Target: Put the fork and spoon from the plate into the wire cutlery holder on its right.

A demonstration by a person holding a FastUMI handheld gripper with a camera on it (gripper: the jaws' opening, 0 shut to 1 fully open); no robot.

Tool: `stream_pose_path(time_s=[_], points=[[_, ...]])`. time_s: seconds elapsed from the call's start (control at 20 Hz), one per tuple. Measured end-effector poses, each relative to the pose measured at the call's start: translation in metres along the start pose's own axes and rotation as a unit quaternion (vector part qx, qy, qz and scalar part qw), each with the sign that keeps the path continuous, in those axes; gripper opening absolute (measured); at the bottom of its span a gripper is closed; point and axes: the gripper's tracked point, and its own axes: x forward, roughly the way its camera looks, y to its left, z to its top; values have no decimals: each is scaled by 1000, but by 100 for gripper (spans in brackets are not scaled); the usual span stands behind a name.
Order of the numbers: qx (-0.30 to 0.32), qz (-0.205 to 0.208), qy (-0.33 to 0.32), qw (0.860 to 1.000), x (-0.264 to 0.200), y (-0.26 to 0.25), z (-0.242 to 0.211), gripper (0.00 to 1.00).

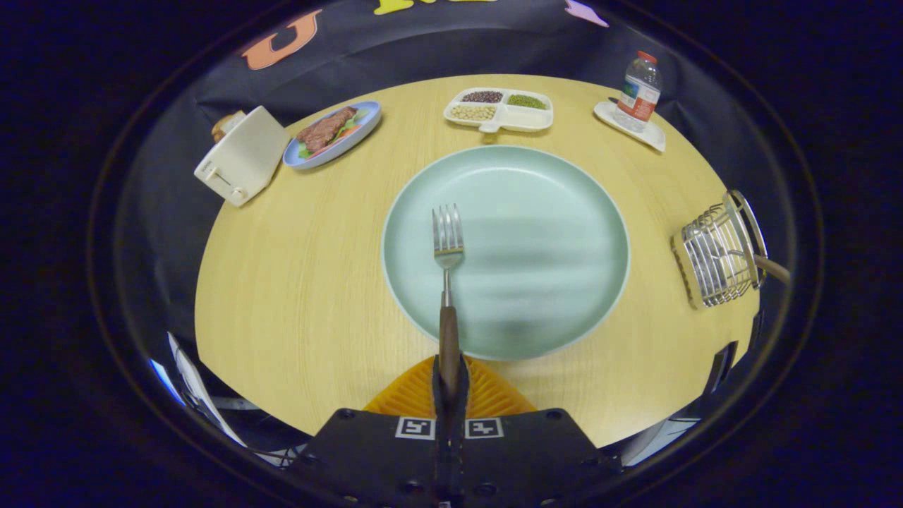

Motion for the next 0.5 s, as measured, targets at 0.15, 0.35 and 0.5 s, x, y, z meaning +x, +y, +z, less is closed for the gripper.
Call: stream_pose_path(time_s=[0.15, 0.35, 0.5], points=[[4, 3, -5, 1000, -12, -5, 3, 0], [10, 16, -11, 1000, -38, -16, 6, 0], [12, 15, -26, 999, -67, -35, 12, 0]])
